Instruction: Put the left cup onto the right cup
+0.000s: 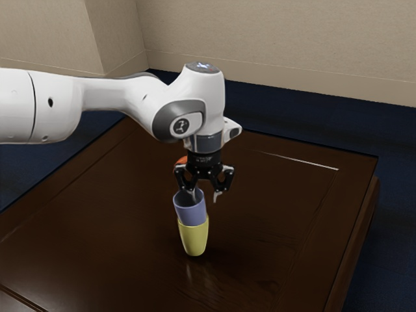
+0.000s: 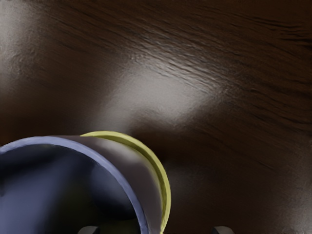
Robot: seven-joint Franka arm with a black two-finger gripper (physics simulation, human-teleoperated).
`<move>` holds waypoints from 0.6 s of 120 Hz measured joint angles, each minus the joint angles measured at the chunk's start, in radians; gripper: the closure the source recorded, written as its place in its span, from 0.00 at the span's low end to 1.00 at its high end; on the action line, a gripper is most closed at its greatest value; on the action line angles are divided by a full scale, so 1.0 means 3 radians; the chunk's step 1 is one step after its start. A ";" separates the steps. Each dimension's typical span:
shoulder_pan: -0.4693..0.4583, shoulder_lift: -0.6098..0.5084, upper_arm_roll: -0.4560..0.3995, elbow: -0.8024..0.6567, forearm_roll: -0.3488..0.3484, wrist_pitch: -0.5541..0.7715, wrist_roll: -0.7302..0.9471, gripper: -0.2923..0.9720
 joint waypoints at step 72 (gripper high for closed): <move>-0.0766 -0.0768 0.1169 0.0488 0.0153 -0.0557 0.1061 0.25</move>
